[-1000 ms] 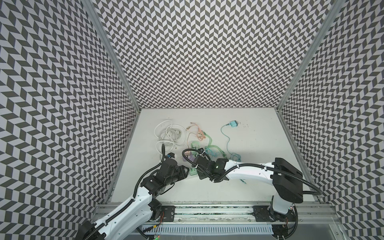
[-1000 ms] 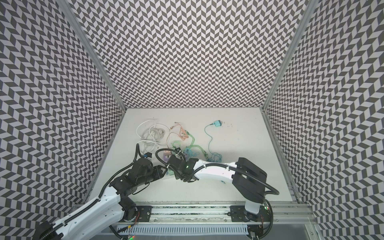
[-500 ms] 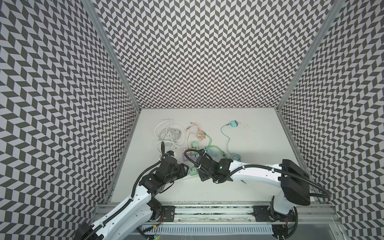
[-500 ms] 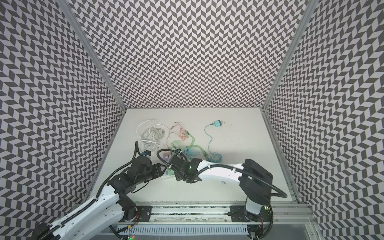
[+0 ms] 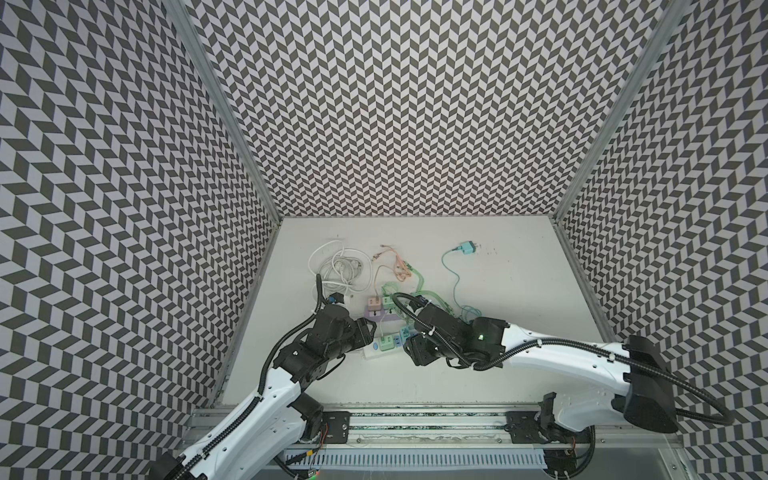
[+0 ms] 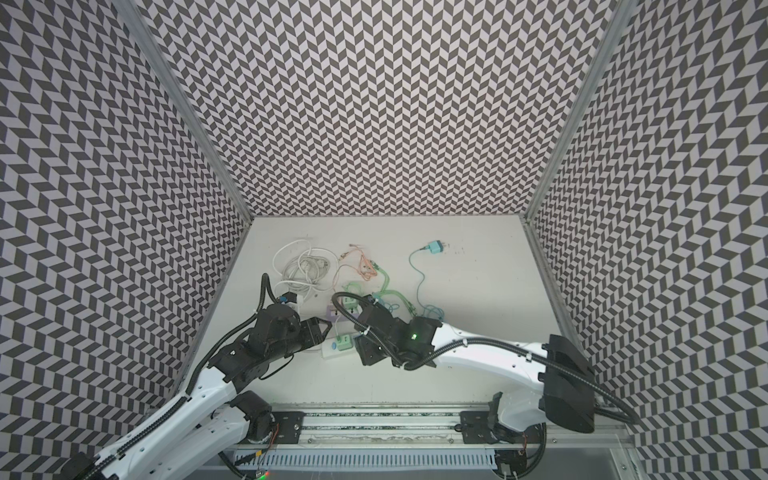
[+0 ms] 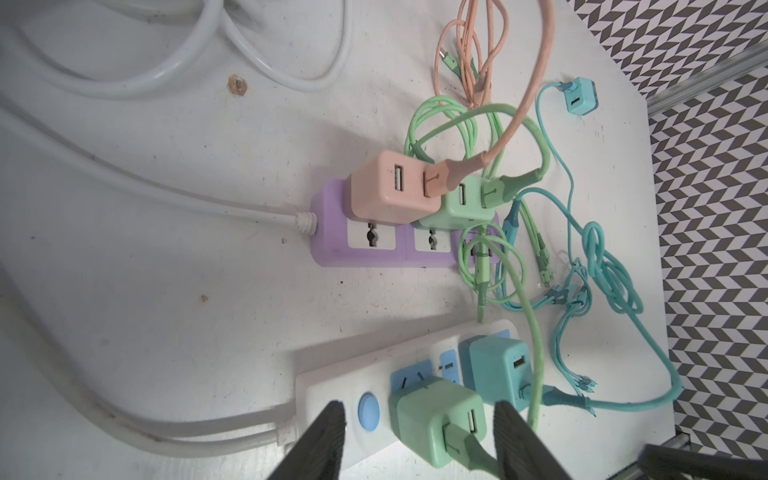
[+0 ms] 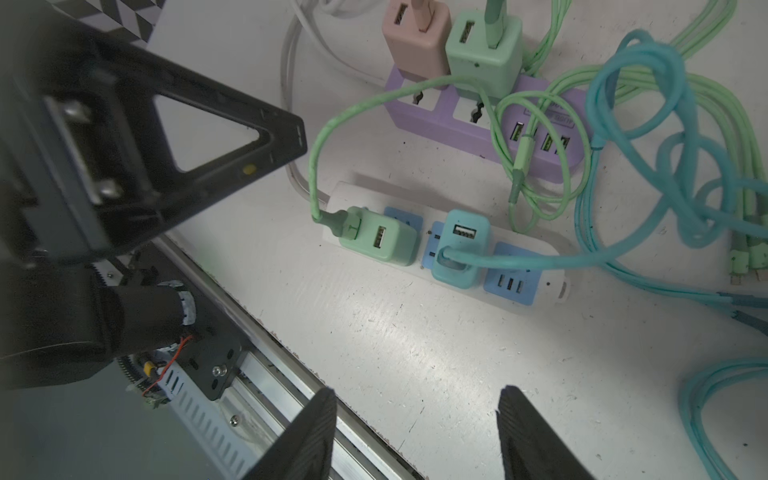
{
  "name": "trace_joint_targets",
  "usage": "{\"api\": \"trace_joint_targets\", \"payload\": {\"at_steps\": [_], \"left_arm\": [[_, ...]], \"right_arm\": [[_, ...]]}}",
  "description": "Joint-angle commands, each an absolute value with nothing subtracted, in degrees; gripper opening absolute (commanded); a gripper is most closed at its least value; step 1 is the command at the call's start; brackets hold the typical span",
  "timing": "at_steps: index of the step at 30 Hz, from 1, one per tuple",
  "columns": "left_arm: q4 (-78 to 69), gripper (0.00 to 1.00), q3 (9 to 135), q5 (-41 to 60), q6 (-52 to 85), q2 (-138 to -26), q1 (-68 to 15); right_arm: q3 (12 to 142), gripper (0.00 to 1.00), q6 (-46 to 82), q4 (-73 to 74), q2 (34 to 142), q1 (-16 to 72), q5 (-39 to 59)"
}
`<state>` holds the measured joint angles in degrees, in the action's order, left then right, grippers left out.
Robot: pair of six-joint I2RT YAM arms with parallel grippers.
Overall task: Insert the plug
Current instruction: 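Open the right gripper and lift it off the plugged charger, then move the right gripper to the lone teal charger farther from the robot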
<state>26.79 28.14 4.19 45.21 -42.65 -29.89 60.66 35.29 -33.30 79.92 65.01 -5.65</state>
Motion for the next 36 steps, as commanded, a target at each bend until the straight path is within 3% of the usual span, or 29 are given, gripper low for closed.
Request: {"api": "trace_joint_targets", "payload": {"at_steps": [1, 9, 16, 23, 36], "left_arm": [[27.7, 0.65, 30.0, 5.6, 43.0, -42.4, -28.9], [29.0, 0.65, 31.9, 6.2, 41.7, -41.8, -27.3], [28.6, 0.66, 31.7, 7.4, 41.5, -40.2, -26.9], [28.8, 0.66, 31.3, 8.5, 41.6, -38.9, -26.8], [29.1, 0.66, 30.7, 10.3, 42.1, -36.3, -26.7]], "right_arm": [[58.9, 0.63, 33.5, -30.5, 75.7, 61.2, -4.0], [56.2, 0.69, 29.7, -25.1, 69.7, 50.5, -8.2], [57.3, 0.73, 27.4, -23.1, 71.0, 40.5, -12.2], [58.4, 0.80, 24.9, -18.2, 76.0, 32.5, -13.1], [66.2, 0.81, 25.4, -11.7, 91.9, 22.5, -11.5]]}}
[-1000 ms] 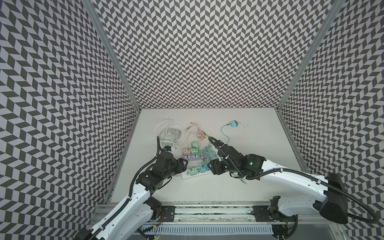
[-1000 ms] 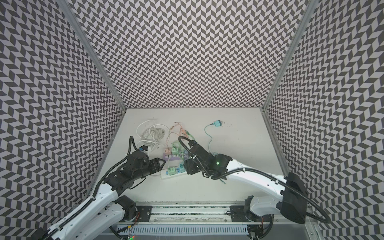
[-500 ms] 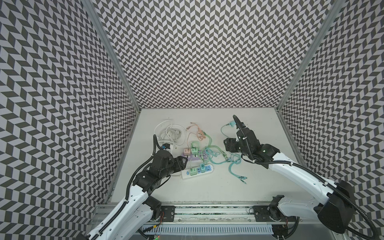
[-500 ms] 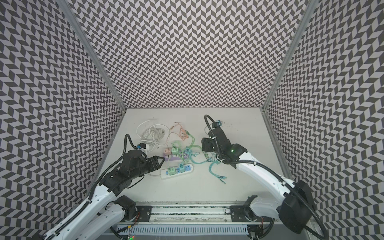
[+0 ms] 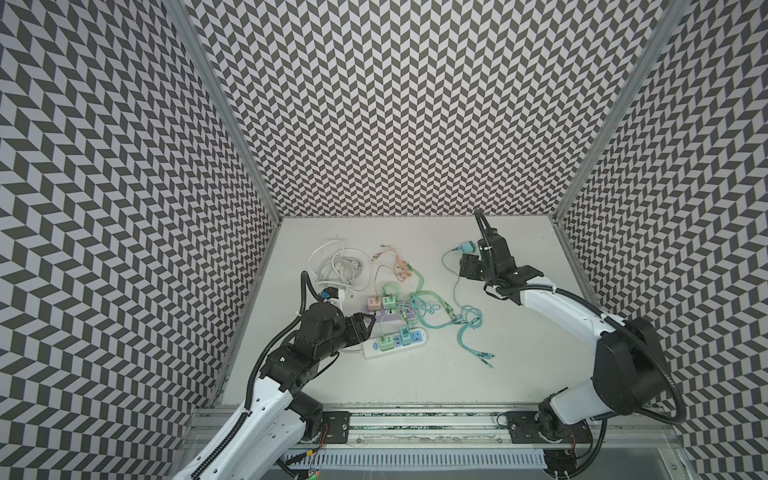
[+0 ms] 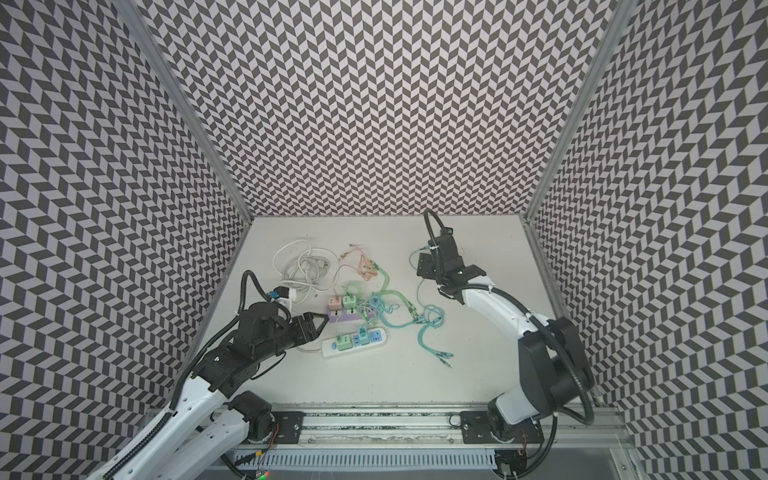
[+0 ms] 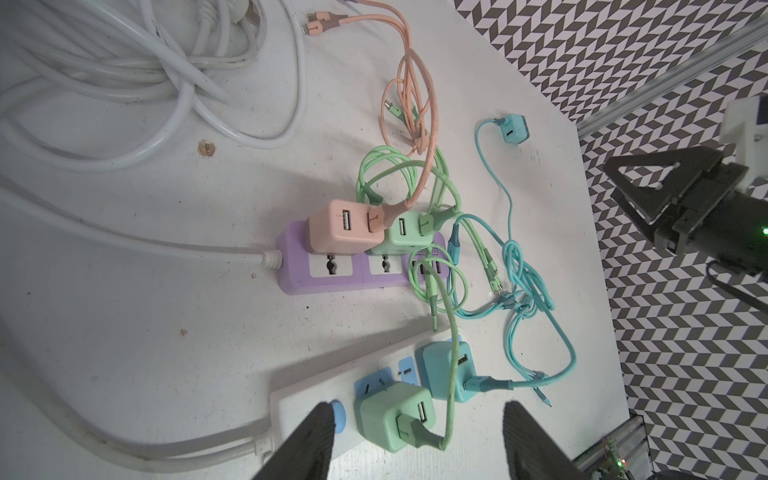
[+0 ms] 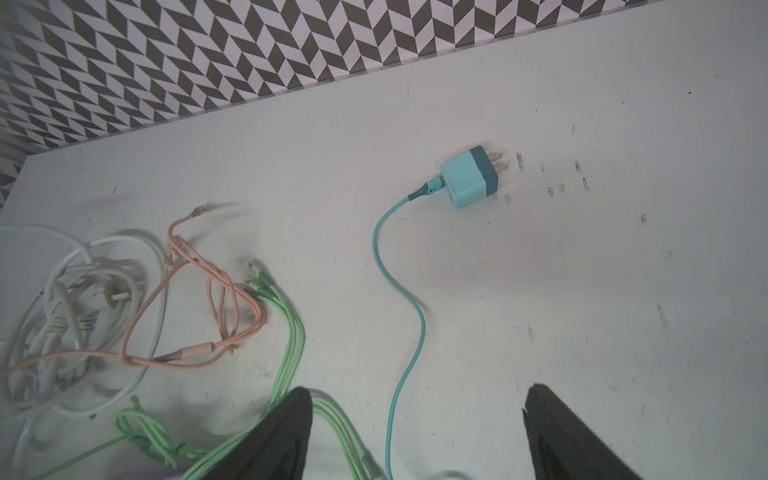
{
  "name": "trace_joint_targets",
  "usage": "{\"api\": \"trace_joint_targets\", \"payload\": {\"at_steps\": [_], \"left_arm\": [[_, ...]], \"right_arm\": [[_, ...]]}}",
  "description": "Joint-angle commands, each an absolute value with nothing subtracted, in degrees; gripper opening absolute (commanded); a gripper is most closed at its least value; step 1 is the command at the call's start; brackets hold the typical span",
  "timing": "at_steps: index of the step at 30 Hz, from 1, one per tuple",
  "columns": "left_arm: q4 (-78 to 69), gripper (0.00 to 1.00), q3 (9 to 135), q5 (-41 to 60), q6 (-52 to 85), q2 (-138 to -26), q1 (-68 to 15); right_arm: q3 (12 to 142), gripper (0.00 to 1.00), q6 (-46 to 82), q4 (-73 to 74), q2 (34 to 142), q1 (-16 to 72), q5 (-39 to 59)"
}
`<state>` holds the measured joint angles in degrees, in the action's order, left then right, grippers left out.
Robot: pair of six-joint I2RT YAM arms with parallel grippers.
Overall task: Insert the plug
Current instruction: 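Move the right gripper to the lone teal charger farther from the robot, then lower the right gripper and close it on the lone teal charger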
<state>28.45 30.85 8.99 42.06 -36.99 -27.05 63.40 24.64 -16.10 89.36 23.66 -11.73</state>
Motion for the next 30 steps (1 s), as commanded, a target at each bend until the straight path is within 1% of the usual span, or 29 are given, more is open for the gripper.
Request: {"api": "trace_joint_targets", "payload": {"at_steps": [1, 2, 9, 11, 14, 18, 22, 27, 30], "left_arm": [[28.5, 0.68, 30.6, 11.4, 42.1, -36.2, -26.7], [28.0, 0.70, 30.4, 12.2, 42.6, -35.9, -26.7], [27.4, 0.70, 30.1, 13.6, 43.4, -34.8, -26.7], [28.0, 0.76, 29.9, 13.3, 43.2, -34.5, -26.7], [28.5, 0.82, 29.6, 13.0, 43.5, -33.7, -26.8], [28.9, 0.86, 29.8, 12.7, 43.8, -32.6, -26.7], [29.3, 0.87, 29.9, 13.0, 43.8, -32.2, -26.7], [29.4, 0.95, 30.0, 13.2, 43.9, -31.0, -26.7], [29.6, 0.97, 30.0, 13.2, 44.0, -30.2, -26.8]], "right_arm": [[67.5, 0.81, 26.2, -11.6, 93.8, 22.1, -11.4], [68.6, 0.81, 26.7, -11.3, 95.4, 21.6, -11.2], [76.6, 0.80, 30.3, -10.0, 107.0, 19.2, -10.4], [79.4, 0.80, 31.9, -10.8, 110.2, 18.1, -10.1], [83.2, 0.79, 33.1, -10.8, 114.8, 17.3, -9.3], [89.1, 0.79, 35.0, -12.5, 121.0, 16.0, -7.8], [92.0, 0.78, 37.7, -12.1, 124.8, 15.2, -5.7], [92.7, 0.76, 41.2, -10.6, 127.2, 15.2, -6.1], [92.9, 0.75, 42.5, -9.9, 128.1, 15.2, -6.4]]}}
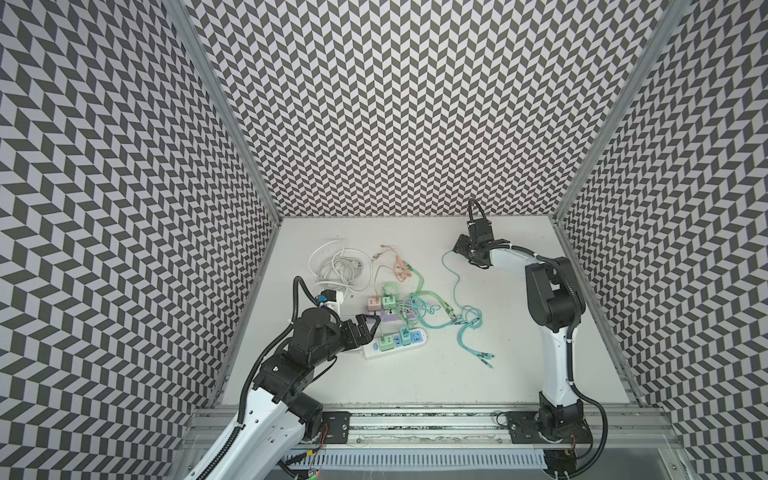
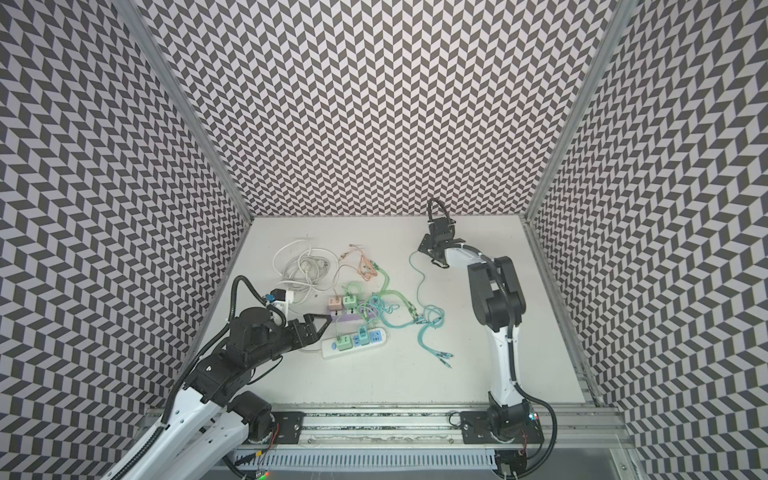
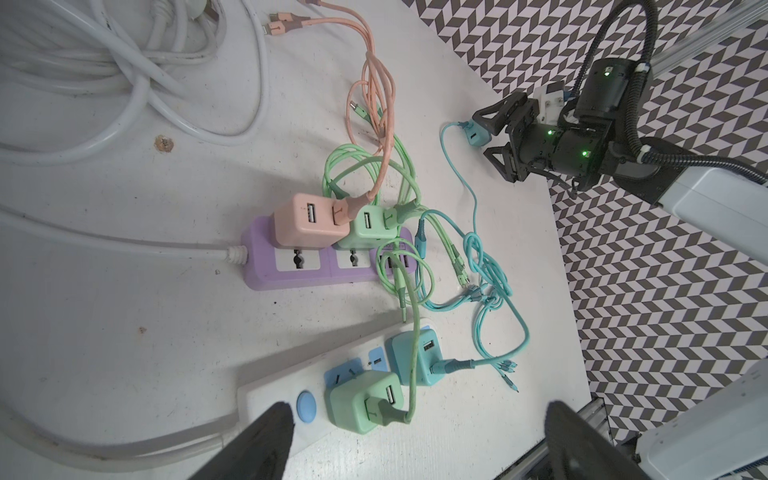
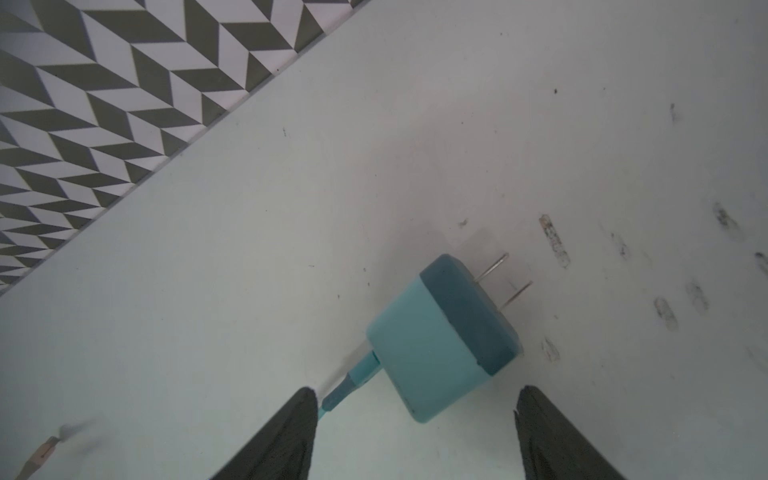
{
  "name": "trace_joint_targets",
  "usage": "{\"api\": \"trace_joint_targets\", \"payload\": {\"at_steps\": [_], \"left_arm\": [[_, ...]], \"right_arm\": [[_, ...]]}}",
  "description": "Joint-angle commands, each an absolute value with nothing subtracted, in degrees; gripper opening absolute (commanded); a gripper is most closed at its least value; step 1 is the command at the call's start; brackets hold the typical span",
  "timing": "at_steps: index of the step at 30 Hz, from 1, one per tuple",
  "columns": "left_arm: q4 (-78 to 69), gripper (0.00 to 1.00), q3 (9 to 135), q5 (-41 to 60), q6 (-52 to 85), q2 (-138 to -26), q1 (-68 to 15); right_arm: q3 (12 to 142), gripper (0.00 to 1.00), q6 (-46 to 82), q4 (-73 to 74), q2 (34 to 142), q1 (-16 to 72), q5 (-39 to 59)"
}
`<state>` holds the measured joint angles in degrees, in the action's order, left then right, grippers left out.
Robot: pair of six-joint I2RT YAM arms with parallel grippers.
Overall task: Insert the plug
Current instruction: 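Lower the right gripper and close it on the lone teal charger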
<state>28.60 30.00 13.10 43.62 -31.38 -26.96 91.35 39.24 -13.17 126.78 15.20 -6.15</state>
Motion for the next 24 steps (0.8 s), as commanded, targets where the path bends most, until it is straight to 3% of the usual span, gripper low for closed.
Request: {"api": "trace_joint_targets", "payload": {"at_steps": [1, 17, 24], "left_arm": [[29.7, 0.97, 29.9, 13.2, 44.1, -30.1, -26.8], [29.8, 0.97, 29.8, 13.7, 44.2, -29.8, -26.8], [29.9, 0.97, 29.9, 14.0, 44.0, -29.6, -26.7]], "right_arm": [[93.1, 0.75, 42.8, -9.7, 128.4, 15.1, -6.4], [98.7, 0.70, 43.8, -12.4, 133.9, 15.1, -9.0], [100.5, 0.60, 41.9, -14.9, 135.8, 15.2, -11.6]]}}
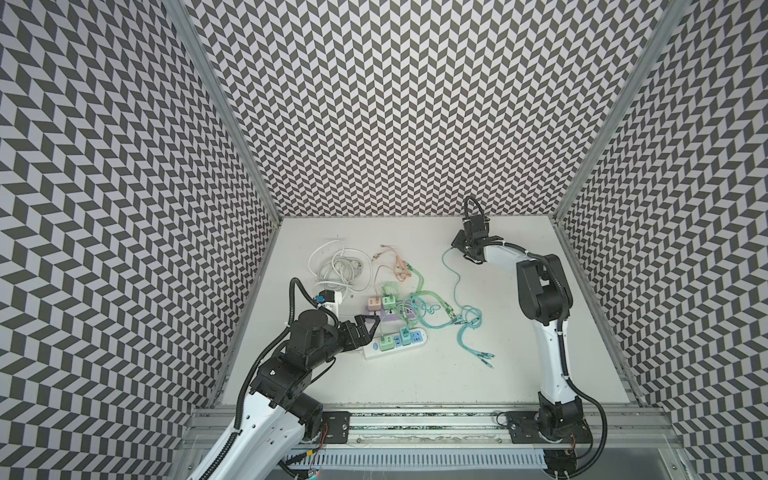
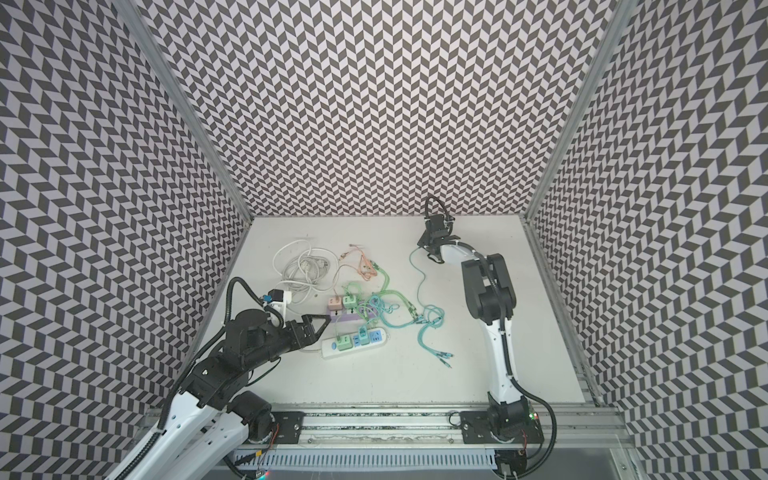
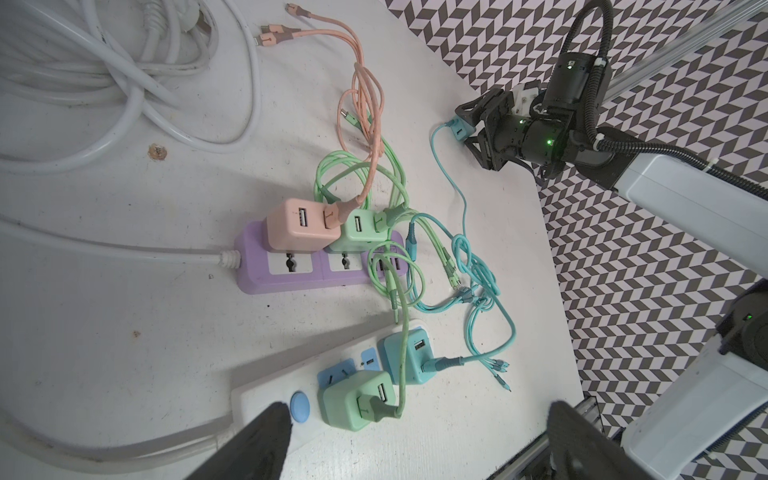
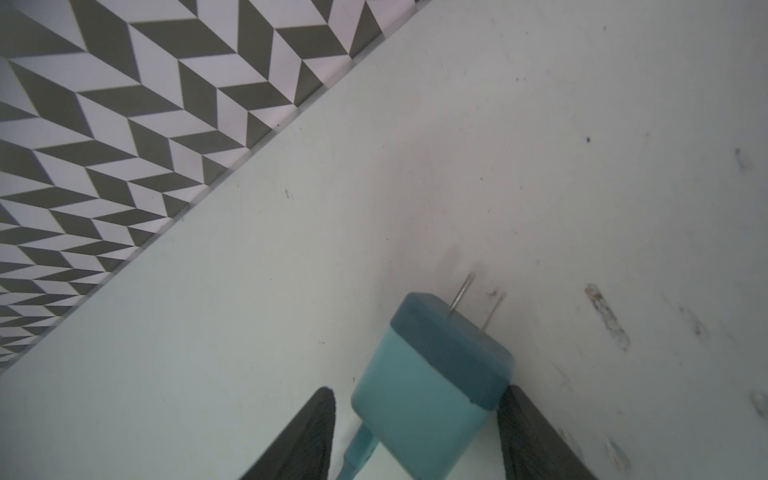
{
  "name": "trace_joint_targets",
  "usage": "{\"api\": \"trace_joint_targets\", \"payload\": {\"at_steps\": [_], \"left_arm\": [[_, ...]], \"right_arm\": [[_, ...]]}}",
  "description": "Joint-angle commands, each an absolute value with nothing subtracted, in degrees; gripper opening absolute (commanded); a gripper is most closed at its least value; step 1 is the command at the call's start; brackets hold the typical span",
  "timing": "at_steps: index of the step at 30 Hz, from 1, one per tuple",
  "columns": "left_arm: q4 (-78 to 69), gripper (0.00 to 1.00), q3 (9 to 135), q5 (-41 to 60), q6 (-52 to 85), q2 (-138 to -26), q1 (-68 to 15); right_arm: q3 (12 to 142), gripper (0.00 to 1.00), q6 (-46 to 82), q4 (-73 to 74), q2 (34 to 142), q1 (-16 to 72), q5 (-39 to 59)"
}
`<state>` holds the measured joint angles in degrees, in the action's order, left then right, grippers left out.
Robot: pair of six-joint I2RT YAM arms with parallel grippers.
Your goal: Insert the plug
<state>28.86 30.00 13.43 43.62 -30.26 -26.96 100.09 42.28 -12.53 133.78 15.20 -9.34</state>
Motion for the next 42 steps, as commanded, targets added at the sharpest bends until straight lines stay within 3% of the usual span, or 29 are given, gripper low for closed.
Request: {"api": "trace_joint_targets", "payload": {"at_steps": [1, 17, 28, 42], "left_arm": [[29.9, 0.97, 29.9, 14.0, 44.0, -29.6, -26.7], [29.5, 0.96, 29.6, 14.2, 44.1, -29.3, -26.8], [28.6, 0.96, 28.9, 14.8, 44.3, -29.7, -26.8], [27.9, 0.96, 28.4, 15.4, 44.4, -29.8, -26.7]], "right_arm": [[100.5, 0.59, 41.6, -15.1, 135.9, 15.1, -12.0], [99.6, 0.42, 30.1, -16.0, 134.3, 15.2, -15.1], [97.8, 0.36, 18.7, -16.9, 130.6, 15.2, -12.8], [78.7, 0.36, 16.1, -16.9, 116.0, 15.7, -2.9]]}}
